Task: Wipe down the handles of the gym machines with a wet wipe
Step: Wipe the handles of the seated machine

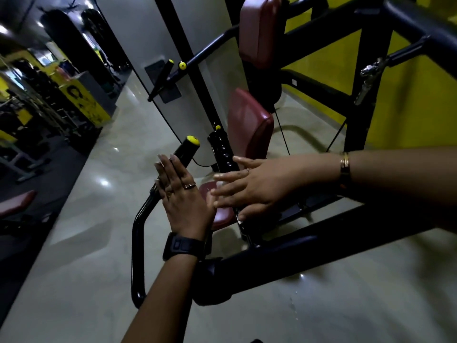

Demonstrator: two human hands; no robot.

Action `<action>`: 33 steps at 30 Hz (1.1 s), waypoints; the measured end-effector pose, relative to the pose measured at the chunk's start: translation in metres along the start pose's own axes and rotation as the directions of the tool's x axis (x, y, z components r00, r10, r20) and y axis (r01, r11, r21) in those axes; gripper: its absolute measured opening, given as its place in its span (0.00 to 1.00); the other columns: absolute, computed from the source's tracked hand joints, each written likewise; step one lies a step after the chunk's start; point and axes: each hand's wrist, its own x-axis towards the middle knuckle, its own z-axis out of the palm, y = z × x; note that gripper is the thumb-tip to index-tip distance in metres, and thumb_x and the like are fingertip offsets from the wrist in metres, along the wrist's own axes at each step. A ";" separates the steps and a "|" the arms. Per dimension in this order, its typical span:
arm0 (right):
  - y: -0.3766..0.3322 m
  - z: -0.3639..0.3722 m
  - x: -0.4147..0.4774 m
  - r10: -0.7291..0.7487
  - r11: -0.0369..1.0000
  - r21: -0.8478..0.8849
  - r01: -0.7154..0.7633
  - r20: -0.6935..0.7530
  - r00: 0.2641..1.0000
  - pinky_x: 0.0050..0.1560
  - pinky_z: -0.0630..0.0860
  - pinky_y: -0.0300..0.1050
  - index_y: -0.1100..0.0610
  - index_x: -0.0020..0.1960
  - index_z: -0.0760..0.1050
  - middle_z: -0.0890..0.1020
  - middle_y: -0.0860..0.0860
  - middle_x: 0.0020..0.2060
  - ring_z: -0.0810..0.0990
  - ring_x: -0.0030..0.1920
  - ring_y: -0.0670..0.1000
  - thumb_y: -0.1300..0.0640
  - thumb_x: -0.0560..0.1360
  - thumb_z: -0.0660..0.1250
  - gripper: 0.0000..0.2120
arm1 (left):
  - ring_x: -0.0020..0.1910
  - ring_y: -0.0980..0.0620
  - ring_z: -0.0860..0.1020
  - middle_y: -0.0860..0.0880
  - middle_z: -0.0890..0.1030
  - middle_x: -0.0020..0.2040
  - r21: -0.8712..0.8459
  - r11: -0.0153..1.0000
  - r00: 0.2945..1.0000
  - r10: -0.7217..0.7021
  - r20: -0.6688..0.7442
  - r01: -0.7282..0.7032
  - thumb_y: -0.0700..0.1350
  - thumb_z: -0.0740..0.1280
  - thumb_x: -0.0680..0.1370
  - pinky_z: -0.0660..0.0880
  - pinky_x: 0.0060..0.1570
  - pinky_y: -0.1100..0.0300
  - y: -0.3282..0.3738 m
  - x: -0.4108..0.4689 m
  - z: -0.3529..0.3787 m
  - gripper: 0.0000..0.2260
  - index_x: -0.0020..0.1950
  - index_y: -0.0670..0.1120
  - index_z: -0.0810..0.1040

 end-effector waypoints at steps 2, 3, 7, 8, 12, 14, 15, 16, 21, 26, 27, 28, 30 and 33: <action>-0.011 0.003 0.003 -0.018 0.999 -0.028 0.019 0.040 0.999 0.67 0.24 0.54 0.45 0.78 0.52 0.50 0.42 0.78 0.34 0.75 0.43 0.40 0.82 0.46 0.26 | 0.78 0.40 0.46 0.35 0.47 0.78 0.002 1.000 1.000 -0.004 0.002 0.004 0.57 0.54 0.70 0.44 0.75 0.47 0.001 0.001 0.001 0.42 0.78 0.38 0.43; -0.014 0.002 0.002 -0.043 0.998 -0.039 0.046 0.057 0.997 0.66 0.23 0.53 0.45 0.78 0.53 0.52 0.41 0.77 0.37 0.76 0.43 0.44 0.83 0.48 0.24 | 0.78 0.40 0.46 0.35 0.47 0.78 0.005 1.000 1.000 -0.004 -0.001 0.004 0.57 0.54 0.70 0.44 0.75 0.47 0.001 0.002 0.002 0.42 0.78 0.38 0.43; 0.002 -0.005 -0.006 -0.050 0.999 -0.006 0.050 0.015 0.999 0.66 0.21 0.54 0.43 0.77 0.53 0.53 0.39 0.77 0.39 0.75 0.41 0.45 0.83 0.49 0.23 | 0.77 0.39 0.47 0.34 0.50 0.78 0.002 1.000 0.998 0.024 -0.059 -0.024 0.56 0.56 0.71 0.37 0.75 0.53 0.001 0.003 0.004 0.41 0.77 0.37 0.45; 0.008 -0.007 -0.007 -0.020 1.000 -0.001 0.020 -0.009 1.000 0.66 0.21 0.54 0.42 0.77 0.51 0.51 0.39 0.77 0.37 0.73 0.40 0.45 0.83 0.49 0.24 | 0.77 0.39 0.48 0.34 0.51 0.78 -0.006 1.000 0.996 0.030 -0.079 -0.030 0.56 0.57 0.71 0.36 0.75 0.54 0.001 0.003 0.004 0.41 0.77 0.36 0.46; 0.014 -0.004 -0.004 0.022 1.000 0.020 -0.021 -0.048 0.999 0.66 0.24 0.50 0.43 0.78 0.47 0.47 0.41 0.77 0.32 0.71 0.41 0.40 0.79 0.44 0.28 | 0.77 0.37 0.50 0.34 0.51 0.78 -0.023 1.000 0.995 0.017 -0.094 -0.019 0.56 0.56 0.73 0.33 0.75 0.55 0.001 0.004 0.005 0.40 0.77 0.34 0.48; 0.009 -0.003 -0.005 -0.010 1.000 0.020 0.010 -0.009 1.000 0.66 0.23 0.50 0.43 0.78 0.47 0.46 0.41 0.77 0.30 0.71 0.42 0.40 0.79 0.46 0.28 | 0.77 0.37 0.50 0.34 0.52 0.78 -0.028 0.999 0.995 0.023 -0.093 -0.025 0.55 0.57 0.73 0.34 0.75 0.55 0.001 0.003 0.005 0.40 0.77 0.34 0.48; 0.005 -0.003 -0.006 -0.032 0.999 0.019 0.032 0.032 0.999 0.67 0.23 0.51 0.43 0.78 0.48 0.45 0.41 0.77 0.30 0.70 0.42 0.41 0.81 0.47 0.27 | 0.77 0.37 0.50 0.34 0.52 0.78 -0.034 0.999 0.995 0.027 -0.098 -0.030 0.55 0.57 0.73 0.34 0.75 0.55 0.001 0.003 0.005 0.40 0.77 0.34 0.48; 0.002 -0.004 -0.009 -0.058 0.998 0.031 0.056 0.078 0.995 0.67 0.23 0.53 0.43 0.78 0.48 0.45 0.40 0.77 0.29 0.70 0.41 0.43 0.82 0.47 0.26 | 0.77 0.37 0.50 0.34 0.52 0.78 -0.042 0.999 0.994 0.030 -0.104 -0.034 0.54 0.57 0.72 0.34 0.75 0.56 0.001 0.003 0.004 0.40 0.77 0.35 0.47; 0.004 -0.007 -0.019 -0.058 0.998 0.035 0.054 0.112 0.992 0.65 0.20 0.52 0.41 0.78 0.44 0.42 0.38 0.76 0.31 0.71 0.39 0.41 0.81 0.46 0.26 | 0.78 0.40 0.49 0.35 0.51 0.78 -0.055 0.998 0.996 0.017 -0.084 -0.021 0.53 0.57 0.71 0.36 0.75 0.53 -0.001 0.005 0.005 0.41 0.78 0.36 0.45; 0.000 -0.006 -0.012 -0.005 1.000 0.006 0.005 0.031 1.000 0.68 0.25 0.51 0.45 0.78 0.45 0.43 0.43 0.78 0.33 0.74 0.44 0.40 0.81 0.45 0.27 | 0.78 0.39 0.48 0.34 0.50 0.78 -0.056 0.998 1.000 0.016 -0.019 -0.017 0.56 0.56 0.73 0.36 0.75 0.54 0.000 0.005 -0.003 0.40 0.77 0.34 0.47; -0.006 -0.005 -0.011 -0.050 0.999 -0.001 0.050 0.027 0.998 0.68 0.26 0.51 0.47 0.79 0.48 0.46 0.44 0.78 0.35 0.76 0.46 0.40 0.82 0.45 0.27 | 0.78 0.39 0.48 0.34 0.50 0.78 -0.066 0.998 1.000 0.012 0.002 -0.012 0.56 0.56 0.74 0.37 0.75 0.53 0.002 0.005 -0.006 0.41 0.77 0.33 0.47; -0.013 -0.006 -0.010 -0.103 0.995 -0.010 0.103 0.019 0.995 0.68 0.26 0.50 0.48 0.78 0.51 0.50 0.45 0.78 0.38 0.77 0.46 0.41 0.82 0.45 0.27 | 0.78 0.39 0.47 0.34 0.49 0.78 -0.071 0.997 1.000 0.007 0.028 -0.005 0.56 0.56 0.74 0.37 0.75 0.53 0.003 0.006 -0.009 0.41 0.77 0.33 0.46; -0.019 -0.007 -0.011 -0.175 0.984 -0.023 0.175 0.017 0.984 0.67 0.25 0.49 0.49 0.78 0.56 0.55 0.45 0.77 0.42 0.77 0.46 0.42 0.82 0.45 0.26 | 0.78 0.39 0.45 0.34 0.47 0.78 -0.032 0.999 0.997 -0.001 0.078 0.003 0.55 0.58 0.75 0.39 0.75 0.50 0.003 0.007 -0.016 0.41 0.77 0.33 0.44; -0.013 -0.011 -0.012 -0.126 0.991 -0.040 0.125 -0.020 0.992 0.70 0.27 0.52 0.47 0.78 0.55 0.54 0.44 0.77 0.44 0.77 0.44 0.42 0.82 0.44 0.25 | 0.77 0.43 0.37 0.36 0.38 0.78 0.035 0.999 0.974 -0.025 0.224 0.018 0.49 0.65 0.78 0.40 0.74 0.48 0.004 0.010 -0.027 0.43 0.77 0.35 0.37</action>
